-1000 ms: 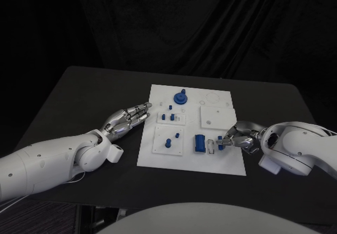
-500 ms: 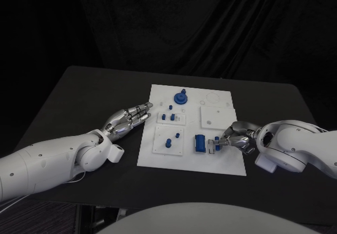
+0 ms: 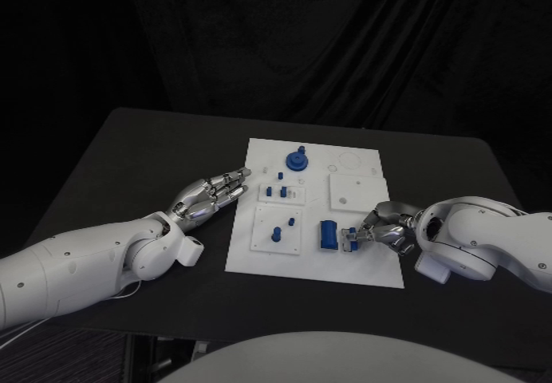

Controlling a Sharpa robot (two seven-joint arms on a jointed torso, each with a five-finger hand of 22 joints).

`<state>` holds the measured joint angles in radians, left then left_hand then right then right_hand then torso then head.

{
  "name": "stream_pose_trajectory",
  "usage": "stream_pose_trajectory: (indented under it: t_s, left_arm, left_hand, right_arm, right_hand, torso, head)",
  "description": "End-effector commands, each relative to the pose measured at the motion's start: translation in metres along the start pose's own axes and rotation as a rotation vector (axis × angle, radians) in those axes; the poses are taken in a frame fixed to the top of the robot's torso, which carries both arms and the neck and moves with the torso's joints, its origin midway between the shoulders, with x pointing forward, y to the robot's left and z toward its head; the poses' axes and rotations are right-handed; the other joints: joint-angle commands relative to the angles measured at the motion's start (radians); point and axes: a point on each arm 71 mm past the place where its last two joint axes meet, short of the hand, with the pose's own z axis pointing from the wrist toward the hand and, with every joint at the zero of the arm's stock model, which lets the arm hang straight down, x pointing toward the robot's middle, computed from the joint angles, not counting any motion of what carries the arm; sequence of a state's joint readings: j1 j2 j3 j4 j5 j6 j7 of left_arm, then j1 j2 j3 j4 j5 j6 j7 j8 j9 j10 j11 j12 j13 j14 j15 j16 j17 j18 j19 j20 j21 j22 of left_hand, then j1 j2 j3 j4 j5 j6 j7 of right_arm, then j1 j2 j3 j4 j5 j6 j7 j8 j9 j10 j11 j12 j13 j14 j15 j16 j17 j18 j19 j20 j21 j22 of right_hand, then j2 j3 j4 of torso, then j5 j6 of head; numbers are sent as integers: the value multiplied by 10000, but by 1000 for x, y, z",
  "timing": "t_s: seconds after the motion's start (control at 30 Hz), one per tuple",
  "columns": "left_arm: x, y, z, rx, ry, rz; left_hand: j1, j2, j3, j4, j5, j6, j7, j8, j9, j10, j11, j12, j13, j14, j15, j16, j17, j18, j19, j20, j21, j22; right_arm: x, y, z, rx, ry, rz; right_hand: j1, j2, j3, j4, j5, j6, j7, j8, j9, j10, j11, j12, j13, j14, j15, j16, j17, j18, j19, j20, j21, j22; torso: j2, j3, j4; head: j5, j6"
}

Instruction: Assemble the parts on the task board

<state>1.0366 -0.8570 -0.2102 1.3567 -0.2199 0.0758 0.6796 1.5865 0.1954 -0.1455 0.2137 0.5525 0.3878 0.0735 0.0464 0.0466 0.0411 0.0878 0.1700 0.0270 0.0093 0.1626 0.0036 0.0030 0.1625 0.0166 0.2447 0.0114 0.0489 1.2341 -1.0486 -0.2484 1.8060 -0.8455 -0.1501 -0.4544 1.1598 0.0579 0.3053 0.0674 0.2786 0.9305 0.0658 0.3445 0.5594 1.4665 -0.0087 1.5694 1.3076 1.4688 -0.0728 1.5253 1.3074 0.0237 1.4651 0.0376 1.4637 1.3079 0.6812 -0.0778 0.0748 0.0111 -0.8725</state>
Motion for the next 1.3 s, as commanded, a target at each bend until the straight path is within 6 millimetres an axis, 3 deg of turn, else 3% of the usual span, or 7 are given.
stream_pose_trajectory:
  t_s: [0.03,0.93,1.3]
  left_arm:
    - [2,4,-2,-177,94,-83]
    - [3,7,-2,-225,124,-129]
    - [3,8,-2,-253,161,-167]
  left_hand:
    - [-2,125,46,6,0,-50,5,20,4,16,78,53,13,-24,66,9,3,-116,-2,36,12,6]
    - [-5,120,56,-2,-7,-64,4,18,2,13,83,43,10,-24,72,9,2,-121,-3,36,10,-1]
    - [-11,119,63,-5,-21,-67,8,18,2,11,85,41,9,-16,81,15,6,-125,-2,38,10,-1]
  right_arm:
    - [2,-2,1,141,203,-37]
    - [4,1,7,214,457,-219]
    - [5,1,9,354,607,-320]
  right_hand:
    - [-43,34,229,-180,75,26,-17,30,8,1043,-4,14,2632,814,-3,17,1579,44,581,-5,30,2258]
    - [-222,-61,304,-143,61,-141,38,-16,-23,1043,37,14,2632,807,26,6,1552,51,565,12,0,2247]
    - [-1127,-311,-94,631,18,-311,147,-23,-94,1043,144,14,2632,791,124,-19,1489,77,515,107,-97,2212]
  torso:
    - [4,1,-15]
    - [6,-6,-20]
    - [4,-2,-18]
  head:
    - [17,-2]
    - [61,-2]
    - [72,-2]
